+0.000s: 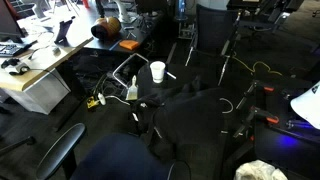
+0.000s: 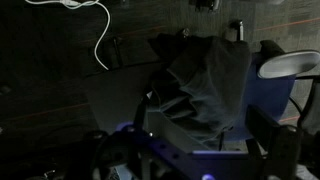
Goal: Place the cup on the opposite side of the marker
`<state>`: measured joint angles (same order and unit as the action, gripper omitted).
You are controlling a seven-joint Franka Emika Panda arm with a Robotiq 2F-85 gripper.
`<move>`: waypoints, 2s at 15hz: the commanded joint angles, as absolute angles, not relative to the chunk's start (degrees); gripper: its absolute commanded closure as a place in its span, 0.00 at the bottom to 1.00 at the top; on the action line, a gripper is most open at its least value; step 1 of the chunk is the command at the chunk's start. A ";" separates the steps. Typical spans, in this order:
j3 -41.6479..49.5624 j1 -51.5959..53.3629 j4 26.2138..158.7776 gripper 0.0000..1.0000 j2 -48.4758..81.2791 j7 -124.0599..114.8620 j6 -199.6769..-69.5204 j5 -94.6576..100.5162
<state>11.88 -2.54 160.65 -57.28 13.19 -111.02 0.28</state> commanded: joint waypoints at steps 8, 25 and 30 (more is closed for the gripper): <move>10.77 -2.34 159.62 0.00 -55.44 12.85 -111.90 -0.07; -1.01 -0.07 138.44 0.00 -13.95 -6.05 -144.48 -1.19; -1.62 -1.20 127.88 0.00 -2.92 -15.09 -142.43 2.39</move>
